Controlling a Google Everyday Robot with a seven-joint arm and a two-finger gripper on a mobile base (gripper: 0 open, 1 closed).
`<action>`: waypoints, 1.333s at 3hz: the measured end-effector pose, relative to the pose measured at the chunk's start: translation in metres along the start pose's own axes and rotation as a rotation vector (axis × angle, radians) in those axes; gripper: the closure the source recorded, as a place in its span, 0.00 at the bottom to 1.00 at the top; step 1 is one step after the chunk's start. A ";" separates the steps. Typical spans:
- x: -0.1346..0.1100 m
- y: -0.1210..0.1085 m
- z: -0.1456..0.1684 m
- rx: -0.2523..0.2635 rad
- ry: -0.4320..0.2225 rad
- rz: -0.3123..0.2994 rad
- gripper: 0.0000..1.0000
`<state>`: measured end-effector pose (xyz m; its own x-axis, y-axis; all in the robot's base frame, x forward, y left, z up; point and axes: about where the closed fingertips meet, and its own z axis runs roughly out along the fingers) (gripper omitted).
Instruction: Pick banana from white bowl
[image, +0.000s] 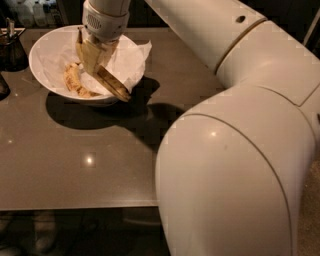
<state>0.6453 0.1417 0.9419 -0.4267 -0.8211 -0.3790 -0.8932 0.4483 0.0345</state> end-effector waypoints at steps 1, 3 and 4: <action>0.001 0.001 0.002 -0.002 0.003 -0.001 1.00; 0.024 0.043 0.002 -0.033 0.022 0.042 1.00; 0.026 0.049 -0.002 -0.026 0.039 0.034 1.00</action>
Offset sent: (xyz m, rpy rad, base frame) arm -0.0473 -0.0050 -0.0049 -0.0120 0.0510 -0.0191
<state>0.5901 0.1415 0.9356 -0.4615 -0.8191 -0.3406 -0.8814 0.4670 0.0712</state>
